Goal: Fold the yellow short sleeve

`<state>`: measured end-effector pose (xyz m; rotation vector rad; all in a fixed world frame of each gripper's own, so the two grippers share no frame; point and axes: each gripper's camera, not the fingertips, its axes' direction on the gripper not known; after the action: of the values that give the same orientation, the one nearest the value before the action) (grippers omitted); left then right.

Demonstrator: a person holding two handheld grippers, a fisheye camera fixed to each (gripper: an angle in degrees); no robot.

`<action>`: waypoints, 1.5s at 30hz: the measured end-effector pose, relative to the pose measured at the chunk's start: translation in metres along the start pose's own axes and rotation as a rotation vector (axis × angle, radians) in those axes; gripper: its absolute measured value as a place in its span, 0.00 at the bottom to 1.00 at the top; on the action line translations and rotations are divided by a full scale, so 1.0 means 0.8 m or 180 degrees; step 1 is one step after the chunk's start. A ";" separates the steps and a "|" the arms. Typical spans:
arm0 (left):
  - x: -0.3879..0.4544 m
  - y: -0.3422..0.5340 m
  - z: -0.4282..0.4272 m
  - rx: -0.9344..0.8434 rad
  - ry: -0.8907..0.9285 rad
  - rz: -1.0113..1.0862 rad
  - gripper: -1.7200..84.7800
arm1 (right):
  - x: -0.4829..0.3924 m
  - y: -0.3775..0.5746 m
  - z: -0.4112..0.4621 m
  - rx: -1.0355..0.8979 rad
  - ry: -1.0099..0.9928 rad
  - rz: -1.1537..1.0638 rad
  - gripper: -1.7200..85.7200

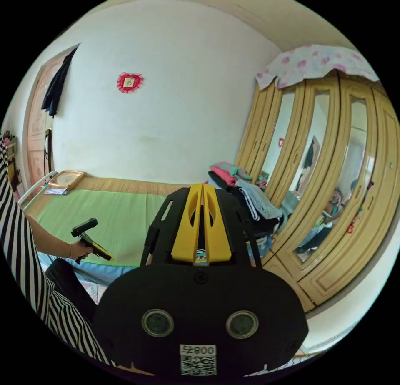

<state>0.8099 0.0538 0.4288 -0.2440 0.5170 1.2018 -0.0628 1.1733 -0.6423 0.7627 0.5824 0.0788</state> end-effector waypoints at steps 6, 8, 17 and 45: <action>0.017 0.027 0.040 0.0207 0.0799 0.0912 0.02 | -0.023 -0.003 -0.182 0.0192 0.0578 0.0001 0.01; 0.024 0.037 0.059 0.0238 0.1015 0.1156 0.03 | -0.015 0.000 -0.227 0.0201 0.0528 0.0078 0.02; 0.044 0.065 0.165 0.0375 0.1774 0.1756 0.08 | 0.061 0.015 -0.399 0.0540 0.0235 0.0206 0.06; 0.272 0.001 0.666 -0.0318 0.1964 0.3848 0.09 | 0.358 0.247 -0.739 0.1145 -0.0303 0.0836 0.06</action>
<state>1.0001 0.4710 0.7774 -0.4118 1.2360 2.3479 -0.1048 1.7671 -0.9831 1.1847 0.4067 0.1820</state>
